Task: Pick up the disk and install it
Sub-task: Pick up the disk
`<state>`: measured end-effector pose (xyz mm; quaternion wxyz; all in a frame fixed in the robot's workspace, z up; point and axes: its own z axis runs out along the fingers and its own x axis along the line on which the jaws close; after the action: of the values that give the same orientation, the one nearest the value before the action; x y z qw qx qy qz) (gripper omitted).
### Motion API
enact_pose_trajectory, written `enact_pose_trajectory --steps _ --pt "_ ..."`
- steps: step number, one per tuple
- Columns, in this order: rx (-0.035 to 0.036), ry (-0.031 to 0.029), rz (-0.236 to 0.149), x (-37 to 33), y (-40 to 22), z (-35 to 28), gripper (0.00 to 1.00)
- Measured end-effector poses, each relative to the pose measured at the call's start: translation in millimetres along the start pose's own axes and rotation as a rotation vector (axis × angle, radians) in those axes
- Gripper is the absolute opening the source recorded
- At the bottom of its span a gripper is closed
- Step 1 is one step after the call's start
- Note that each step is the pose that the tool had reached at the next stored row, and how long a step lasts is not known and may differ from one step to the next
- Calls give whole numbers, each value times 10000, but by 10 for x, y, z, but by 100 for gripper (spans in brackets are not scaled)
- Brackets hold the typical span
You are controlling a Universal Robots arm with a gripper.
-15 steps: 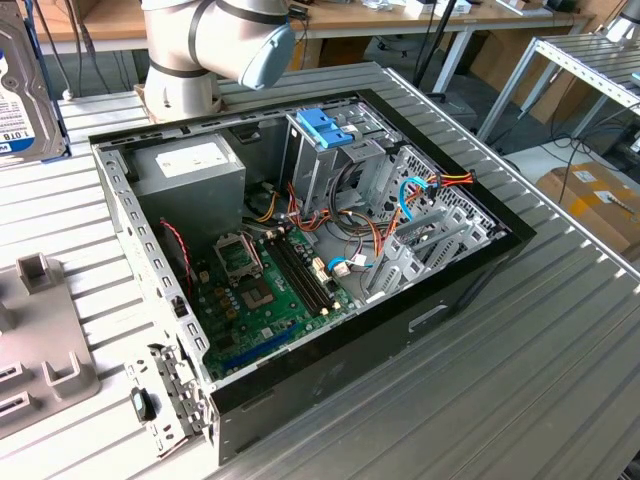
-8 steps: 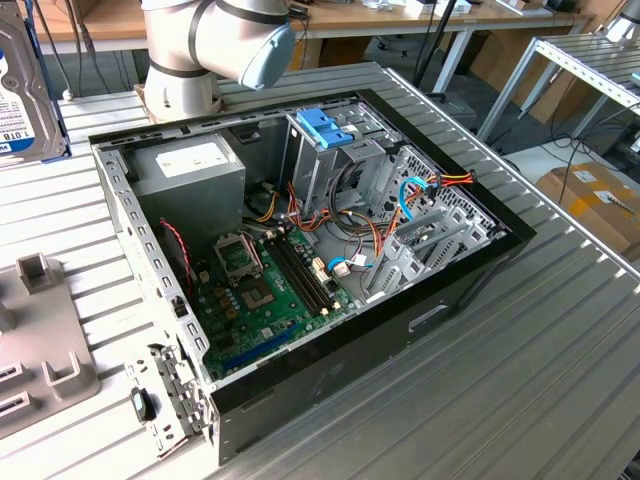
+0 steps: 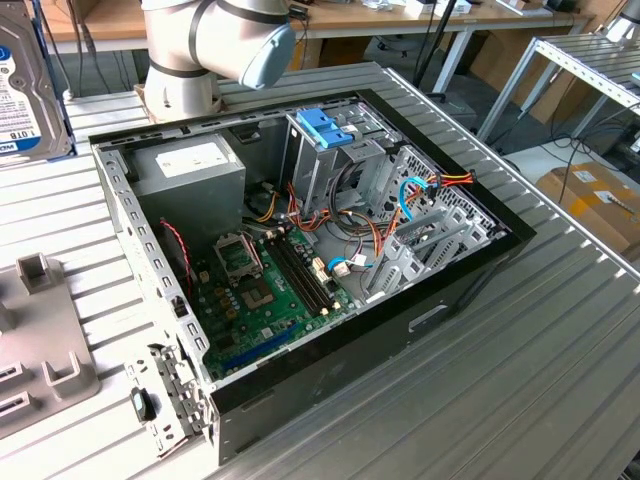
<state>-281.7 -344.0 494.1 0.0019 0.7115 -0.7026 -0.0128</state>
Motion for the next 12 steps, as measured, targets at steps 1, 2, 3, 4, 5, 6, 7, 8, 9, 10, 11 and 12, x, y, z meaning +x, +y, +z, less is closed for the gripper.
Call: enact_pose_trajectory --steps 1,2,3,4,5,6,7,8,9,10,11,12 --pt "0 0 0 0 -10 0 35" --pt "0 -1 0 0 -18 0 35" --pt "1 -1 -1 1 -36 0 35" --pt "1 -1 0 1 -45 0 35" --pt "1 -1 0 1 -53 0 35" --pt "0 0 0 1 -69 -1 35" --pt "0 0 0 1 -84 -1 35" --pt "1 0 0 1 -89 -1 35" --pt "0 0 0 1 -96 -1 35" --pt "0 0 0 1 -104 -1 35" --pt "1 0 0 1 -110 -2 35" --pt "0 0 0 2 -118 -2 35"
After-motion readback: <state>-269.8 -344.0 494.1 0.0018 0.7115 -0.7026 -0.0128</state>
